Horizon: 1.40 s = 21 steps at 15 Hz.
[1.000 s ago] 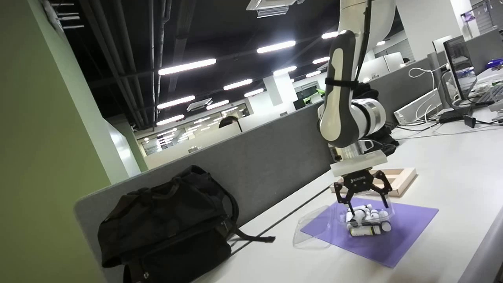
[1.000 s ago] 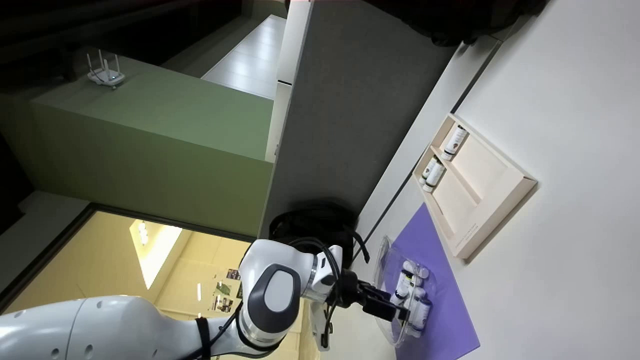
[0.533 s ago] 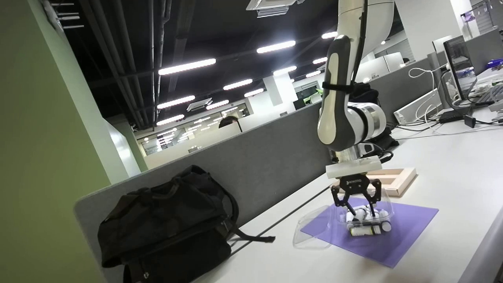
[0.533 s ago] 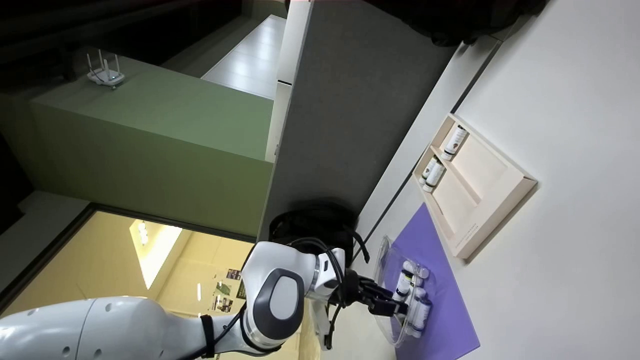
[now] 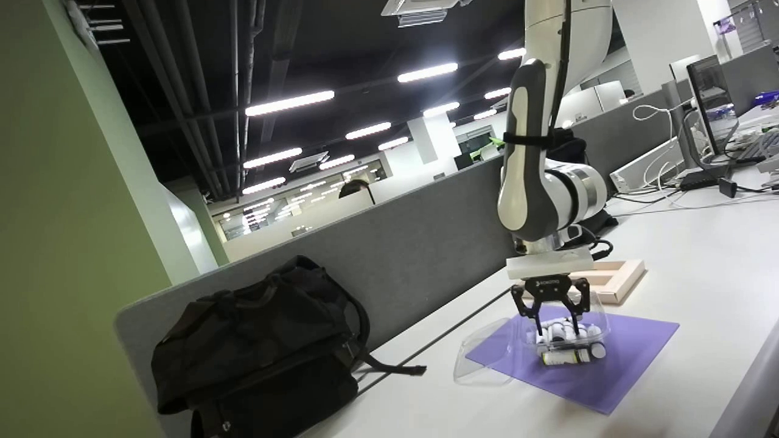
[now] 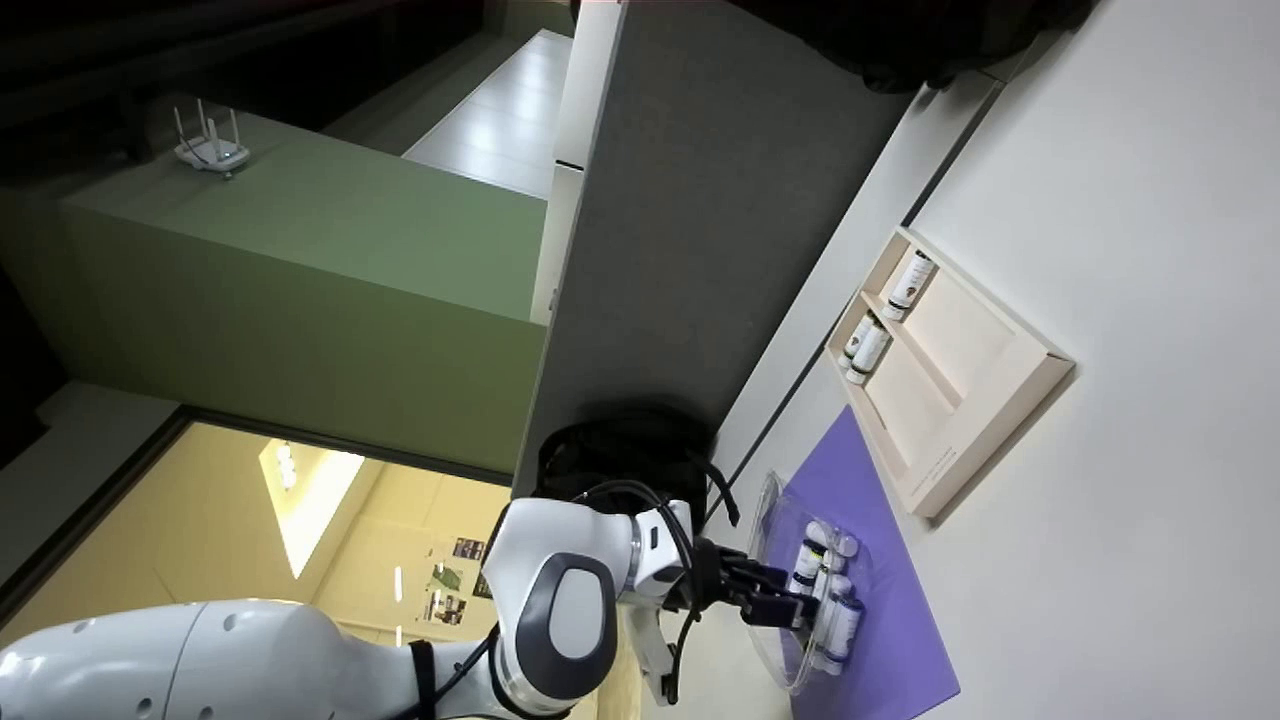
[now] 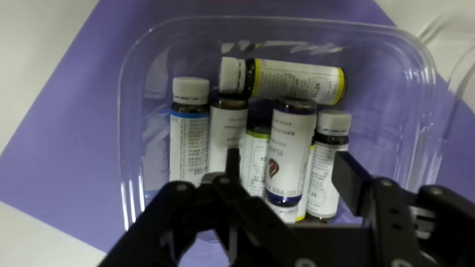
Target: Pick up the bottle from the bowl and put it in the first segment of the tray
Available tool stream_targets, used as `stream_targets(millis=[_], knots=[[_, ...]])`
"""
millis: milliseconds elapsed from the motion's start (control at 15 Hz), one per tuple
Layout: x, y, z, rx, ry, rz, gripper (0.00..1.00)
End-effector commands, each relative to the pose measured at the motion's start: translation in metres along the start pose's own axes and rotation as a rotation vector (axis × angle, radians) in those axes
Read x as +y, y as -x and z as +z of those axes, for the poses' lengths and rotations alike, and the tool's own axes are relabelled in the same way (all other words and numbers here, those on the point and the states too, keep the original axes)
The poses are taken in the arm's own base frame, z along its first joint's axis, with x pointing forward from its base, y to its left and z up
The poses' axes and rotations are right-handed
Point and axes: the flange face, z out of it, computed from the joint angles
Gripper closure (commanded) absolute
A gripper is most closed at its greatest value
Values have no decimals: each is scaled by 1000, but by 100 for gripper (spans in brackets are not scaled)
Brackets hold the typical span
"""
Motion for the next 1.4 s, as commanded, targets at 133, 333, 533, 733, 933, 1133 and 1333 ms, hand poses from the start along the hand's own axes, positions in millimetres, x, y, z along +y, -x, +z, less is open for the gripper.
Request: stream_targets(millis=[133,333,533,733,933,1133,1333], knots=[[3,-3,2,-78,53,-28,72],[10,-9,-2,-42,110,-158,88],[12,-14,-14,-22,185,-300,88],[13,-24,-37,2,266,-477,88],[6,-39,-63,3,353,-642,88],[-5,-52,-90,-3,450,-794,88],[-4,-52,-88,-9,458,-801,63]])
